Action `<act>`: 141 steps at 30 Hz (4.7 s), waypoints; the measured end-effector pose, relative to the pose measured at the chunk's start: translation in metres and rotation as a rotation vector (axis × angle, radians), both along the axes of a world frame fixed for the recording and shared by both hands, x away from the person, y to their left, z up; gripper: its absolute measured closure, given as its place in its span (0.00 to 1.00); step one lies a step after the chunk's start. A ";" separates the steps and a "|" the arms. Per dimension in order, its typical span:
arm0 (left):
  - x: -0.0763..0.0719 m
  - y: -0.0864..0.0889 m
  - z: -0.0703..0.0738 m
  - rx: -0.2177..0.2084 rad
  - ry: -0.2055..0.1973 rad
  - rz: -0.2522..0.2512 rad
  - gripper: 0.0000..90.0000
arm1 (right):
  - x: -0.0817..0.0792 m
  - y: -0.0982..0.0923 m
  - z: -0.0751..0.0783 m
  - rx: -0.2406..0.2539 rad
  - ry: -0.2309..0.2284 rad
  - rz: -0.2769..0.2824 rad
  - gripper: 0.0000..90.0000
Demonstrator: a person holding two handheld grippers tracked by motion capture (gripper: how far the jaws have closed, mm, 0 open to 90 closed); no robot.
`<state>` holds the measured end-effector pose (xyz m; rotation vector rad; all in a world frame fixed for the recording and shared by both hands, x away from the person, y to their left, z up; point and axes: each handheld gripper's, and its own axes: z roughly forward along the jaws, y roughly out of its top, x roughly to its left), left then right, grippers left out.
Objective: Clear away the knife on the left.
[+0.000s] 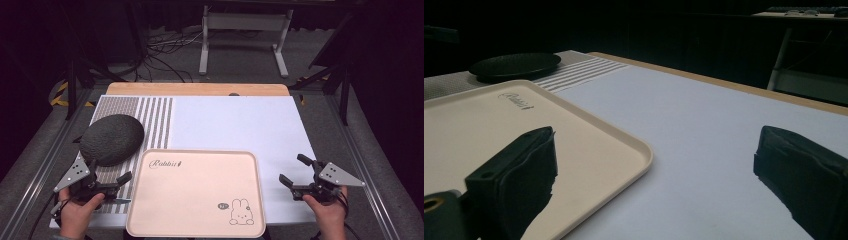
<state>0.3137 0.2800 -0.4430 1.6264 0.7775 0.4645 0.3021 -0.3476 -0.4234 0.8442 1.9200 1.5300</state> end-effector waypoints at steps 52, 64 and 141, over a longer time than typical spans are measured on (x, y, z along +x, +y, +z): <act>0.012 0.008 0.054 0.499 0.205 -0.217 0.08 | 0.005 0.006 -0.008 -0.011 0.031 0.012 0.05; 0.012 0.012 0.060 0.638 0.245 -0.233 0.10 | 0.006 0.006 -0.008 -0.013 0.030 0.017 0.05; 0.021 0.018 0.016 1.412 0.455 -0.716 0.86 | 0.006 0.007 -0.009 0.011 0.043 0.050 0.06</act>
